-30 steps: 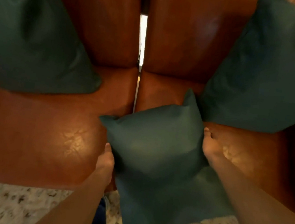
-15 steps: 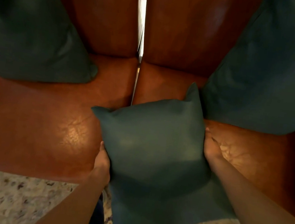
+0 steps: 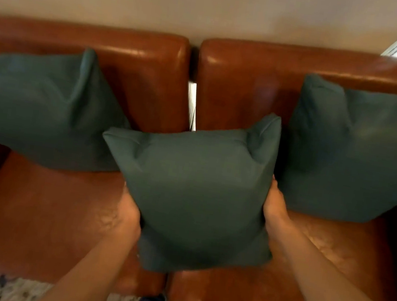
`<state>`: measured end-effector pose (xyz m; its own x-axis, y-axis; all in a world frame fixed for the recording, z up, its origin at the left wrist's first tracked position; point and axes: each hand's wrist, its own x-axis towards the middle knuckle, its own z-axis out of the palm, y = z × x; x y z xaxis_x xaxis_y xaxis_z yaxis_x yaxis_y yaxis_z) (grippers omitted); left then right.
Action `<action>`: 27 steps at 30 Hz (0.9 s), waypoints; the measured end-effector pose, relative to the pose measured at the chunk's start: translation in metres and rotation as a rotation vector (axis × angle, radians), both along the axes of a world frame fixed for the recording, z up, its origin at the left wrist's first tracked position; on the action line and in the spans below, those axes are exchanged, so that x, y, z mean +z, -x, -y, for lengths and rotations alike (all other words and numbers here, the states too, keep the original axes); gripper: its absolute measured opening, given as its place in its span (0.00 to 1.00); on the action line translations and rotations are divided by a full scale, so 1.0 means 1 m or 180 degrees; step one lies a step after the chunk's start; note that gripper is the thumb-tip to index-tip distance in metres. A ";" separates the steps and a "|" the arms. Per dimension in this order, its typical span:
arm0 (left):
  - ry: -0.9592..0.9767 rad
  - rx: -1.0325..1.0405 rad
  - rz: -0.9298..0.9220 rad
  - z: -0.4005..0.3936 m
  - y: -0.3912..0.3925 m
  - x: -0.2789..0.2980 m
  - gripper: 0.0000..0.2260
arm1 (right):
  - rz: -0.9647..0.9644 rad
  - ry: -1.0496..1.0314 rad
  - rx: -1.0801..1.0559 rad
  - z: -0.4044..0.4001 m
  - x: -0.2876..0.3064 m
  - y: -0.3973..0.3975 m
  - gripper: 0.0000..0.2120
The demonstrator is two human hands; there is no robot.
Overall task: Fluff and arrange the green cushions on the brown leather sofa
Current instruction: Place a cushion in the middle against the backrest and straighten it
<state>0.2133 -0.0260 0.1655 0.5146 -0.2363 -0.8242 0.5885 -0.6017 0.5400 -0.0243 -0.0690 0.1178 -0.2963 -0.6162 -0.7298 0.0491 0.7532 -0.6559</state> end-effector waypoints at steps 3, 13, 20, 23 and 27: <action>0.0429 -0.0032 0.0129 0.032 -0.017 0.004 0.19 | 0.0130 0.0207 -0.0097 0.031 0.016 -0.007 0.25; 0.0799 -0.0562 0.0263 0.115 -0.066 0.002 0.20 | 0.0231 0.0565 -0.0423 0.097 0.031 -0.032 0.23; 0.0740 -0.0921 0.0231 0.138 -0.078 -0.019 0.20 | 0.0332 0.0346 -0.0614 0.097 0.010 -0.044 0.23; 0.0804 -0.0959 0.0260 0.144 -0.081 -0.033 0.16 | 0.0327 0.0227 -0.0709 0.096 -0.003 -0.050 0.25; 0.0842 -0.1041 0.0255 0.152 -0.082 -0.044 0.14 | 0.0363 0.0227 -0.0786 0.102 -0.009 -0.054 0.24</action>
